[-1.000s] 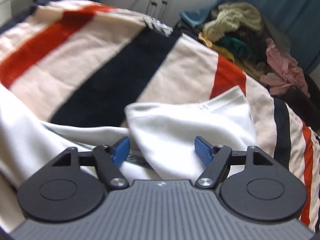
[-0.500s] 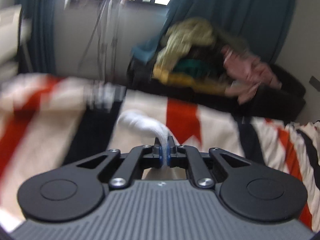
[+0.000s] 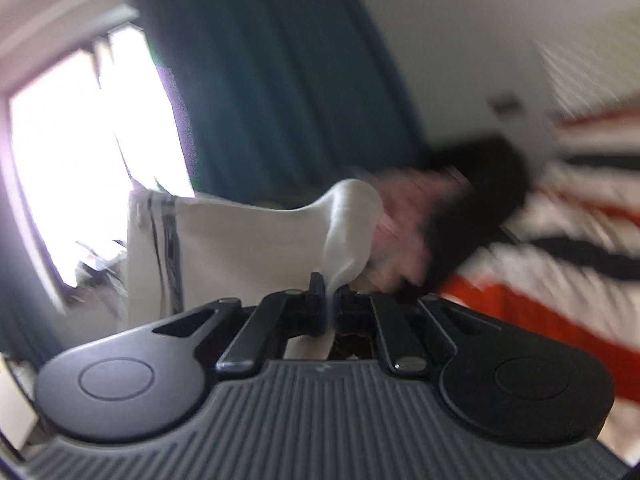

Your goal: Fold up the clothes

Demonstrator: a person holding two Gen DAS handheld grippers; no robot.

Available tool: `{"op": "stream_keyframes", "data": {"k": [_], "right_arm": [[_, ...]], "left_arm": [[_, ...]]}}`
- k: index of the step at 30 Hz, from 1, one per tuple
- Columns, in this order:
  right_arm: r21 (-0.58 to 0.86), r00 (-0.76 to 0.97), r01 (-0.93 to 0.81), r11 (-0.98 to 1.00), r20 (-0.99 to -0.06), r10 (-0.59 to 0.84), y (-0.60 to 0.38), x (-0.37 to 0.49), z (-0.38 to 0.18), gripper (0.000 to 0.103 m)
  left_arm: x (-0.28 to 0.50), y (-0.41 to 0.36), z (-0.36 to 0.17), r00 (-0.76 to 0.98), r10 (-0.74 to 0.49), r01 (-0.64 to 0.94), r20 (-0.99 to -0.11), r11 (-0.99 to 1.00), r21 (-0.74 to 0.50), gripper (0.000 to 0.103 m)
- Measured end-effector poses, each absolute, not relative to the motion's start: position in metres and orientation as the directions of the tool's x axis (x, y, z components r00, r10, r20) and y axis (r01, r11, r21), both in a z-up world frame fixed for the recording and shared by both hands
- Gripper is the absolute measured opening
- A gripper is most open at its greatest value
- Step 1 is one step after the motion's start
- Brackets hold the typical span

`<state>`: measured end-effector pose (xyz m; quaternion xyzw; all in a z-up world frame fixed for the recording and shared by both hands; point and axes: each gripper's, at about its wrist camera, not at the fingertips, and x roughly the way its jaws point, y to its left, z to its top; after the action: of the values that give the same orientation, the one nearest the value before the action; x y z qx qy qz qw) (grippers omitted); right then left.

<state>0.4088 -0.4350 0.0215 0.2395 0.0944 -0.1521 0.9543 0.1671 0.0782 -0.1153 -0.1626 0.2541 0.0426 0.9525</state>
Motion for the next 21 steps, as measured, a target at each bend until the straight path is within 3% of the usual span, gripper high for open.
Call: {"op": "stream_keyframes", "data": {"k": [4,6,9,13,21], "right_arm": [[0.460,0.831,0.503,0.732,-0.491,-0.263,-0.499,0.374,-0.108,0.007],[0.518,0.796,0.543,0.661,-0.567,-0.210,-0.520,0.354,-0.165,0.007],[0.648,0.851,0.484,0.588,-0.504,-0.145,-0.532,0.329,-0.198,0.007],[0.648,0.866,0.456,0.610,-0.481,-0.135,-0.531,0.329,-0.187,0.007],[0.653,0.891,0.378,0.657,-0.449,-0.066,-0.549,0.322,-0.168,0.007]], "left_arm": [[0.167,0.072,-0.117,0.862,0.008,-0.162,-0.506,0.952,-0.260,0.078],[0.168,0.070,-0.118,0.862,0.012,-0.160,-0.507,0.955,-0.250,0.079],[0.169,0.068,-0.119,0.861,0.020,-0.161,-0.508,0.958,-0.236,0.079],[0.172,0.071,-0.118,0.862,0.019,-0.162,-0.506,0.957,-0.240,0.079],[0.159,0.107,-0.097,0.903,-0.084,-0.119,-0.421,0.893,-0.434,0.081]]}}
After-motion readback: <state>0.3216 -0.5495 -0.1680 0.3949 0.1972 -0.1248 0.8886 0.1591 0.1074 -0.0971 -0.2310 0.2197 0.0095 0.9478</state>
